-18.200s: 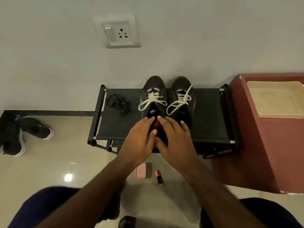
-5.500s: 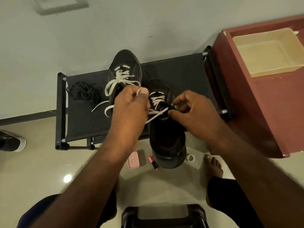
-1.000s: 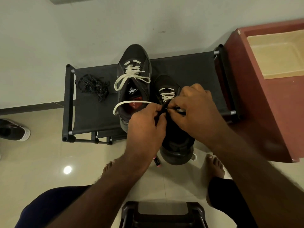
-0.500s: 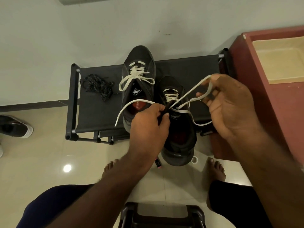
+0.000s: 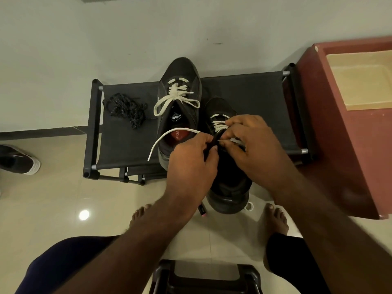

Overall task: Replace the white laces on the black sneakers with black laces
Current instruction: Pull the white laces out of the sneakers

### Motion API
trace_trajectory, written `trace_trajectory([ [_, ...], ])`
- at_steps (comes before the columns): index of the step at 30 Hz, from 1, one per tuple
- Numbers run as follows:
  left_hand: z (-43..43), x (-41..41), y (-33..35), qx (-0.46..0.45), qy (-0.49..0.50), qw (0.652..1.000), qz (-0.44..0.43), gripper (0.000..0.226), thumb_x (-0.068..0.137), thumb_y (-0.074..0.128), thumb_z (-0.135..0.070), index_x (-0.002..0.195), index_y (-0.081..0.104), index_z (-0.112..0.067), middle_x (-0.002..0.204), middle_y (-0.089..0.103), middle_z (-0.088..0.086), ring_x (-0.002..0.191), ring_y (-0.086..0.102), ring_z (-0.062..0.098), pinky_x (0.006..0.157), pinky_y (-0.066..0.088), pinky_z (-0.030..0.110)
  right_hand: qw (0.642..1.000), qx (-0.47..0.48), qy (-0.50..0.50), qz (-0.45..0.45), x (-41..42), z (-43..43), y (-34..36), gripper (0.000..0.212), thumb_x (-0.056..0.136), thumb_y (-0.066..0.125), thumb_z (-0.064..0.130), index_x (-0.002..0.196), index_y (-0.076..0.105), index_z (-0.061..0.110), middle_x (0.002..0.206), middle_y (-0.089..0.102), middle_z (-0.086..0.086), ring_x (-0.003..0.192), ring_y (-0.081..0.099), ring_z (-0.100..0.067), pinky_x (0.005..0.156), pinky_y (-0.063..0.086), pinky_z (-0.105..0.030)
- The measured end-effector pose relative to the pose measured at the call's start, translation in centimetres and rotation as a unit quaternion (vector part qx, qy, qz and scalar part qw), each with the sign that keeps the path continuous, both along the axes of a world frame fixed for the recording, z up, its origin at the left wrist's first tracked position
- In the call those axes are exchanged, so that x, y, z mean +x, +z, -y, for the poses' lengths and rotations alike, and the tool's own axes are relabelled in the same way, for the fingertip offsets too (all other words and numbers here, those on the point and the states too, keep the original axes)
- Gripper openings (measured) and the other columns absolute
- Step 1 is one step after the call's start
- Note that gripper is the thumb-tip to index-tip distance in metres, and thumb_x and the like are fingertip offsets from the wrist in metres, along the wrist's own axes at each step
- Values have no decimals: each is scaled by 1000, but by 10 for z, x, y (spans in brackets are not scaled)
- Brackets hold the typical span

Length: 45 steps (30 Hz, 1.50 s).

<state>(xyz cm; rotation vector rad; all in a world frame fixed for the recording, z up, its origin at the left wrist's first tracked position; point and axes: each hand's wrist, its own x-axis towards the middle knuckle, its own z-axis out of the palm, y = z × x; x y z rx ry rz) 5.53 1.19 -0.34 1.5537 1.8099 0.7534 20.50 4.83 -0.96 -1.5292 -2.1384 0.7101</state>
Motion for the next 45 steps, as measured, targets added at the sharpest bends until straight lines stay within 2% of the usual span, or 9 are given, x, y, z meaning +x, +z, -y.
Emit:
trace_trajectory([
  [7,-1,1,0,6,8,1000,6,23,95,63,-22,117,67,-17,97,70,-8,88,66,3,81,57,27,963,-93,-73,-241,3,0,13,8,99,58,13,96,65,10,113,70,7,109,63,-2,88,46,-11],
  [13,0,0,0,4,7,1000,5,24,95,62,-24,118,66,-17,96,70,-8,89,64,3,82,57,26,728,-207,-199,-623,9,-10,28,18,103,45,8,87,52,13,68,58,2,63,57,-15,67,50,-28],
  [15,0,0,0,-1,4,1000,0,25,96,62,-24,119,66,-18,98,69,-9,90,64,2,83,56,23,771,-177,-233,-565,11,-11,28,17,102,47,8,88,53,14,63,51,5,55,45,-10,58,41,-25],
  [20,-1,0,-1,8,-1,1000,-3,23,95,62,-22,116,67,-17,95,71,-8,86,65,3,79,57,27,996,-27,-41,-79,7,1,17,11,94,64,29,105,66,24,87,62,16,78,61,-3,67,50,-19],
  [25,0,0,-1,8,2,1000,-5,22,94,63,-22,116,68,-17,95,70,-9,85,65,2,80,56,22,998,-6,11,63,-1,0,10,16,94,65,29,106,74,23,89,51,10,79,57,-14,66,51,-36],
  [32,0,-1,-1,12,7,1000,3,24,94,63,-24,118,66,-18,96,71,-7,88,66,5,80,58,31,977,-74,-98,-172,6,-2,14,8,95,64,19,89,66,23,94,61,5,84,59,-4,72,47,-16],
  [38,1,-2,1,3,5,1000,-2,26,95,62,-23,120,65,-17,93,69,-7,87,65,6,81,57,33,764,-187,-243,-568,20,-12,36,17,103,42,17,88,50,18,79,72,-6,55,56,-18,48,38,-23],
  [42,0,0,4,-4,-21,999,-46,29,96,58,-26,124,62,-20,101,69,-6,92,65,9,83,57,35,821,-167,-374,-398,27,-15,27,12,102,48,21,101,60,18,72,66,2,53,53,-10,49,42,-26],
  [45,-2,1,5,-12,-44,996,-74,25,97,54,-27,120,62,-19,102,67,-5,92,63,11,82,55,37,891,-148,-348,-250,28,-14,21,38,98,61,22,135,53,22,127,64,4,104,62,-2,90,51,-25],
])
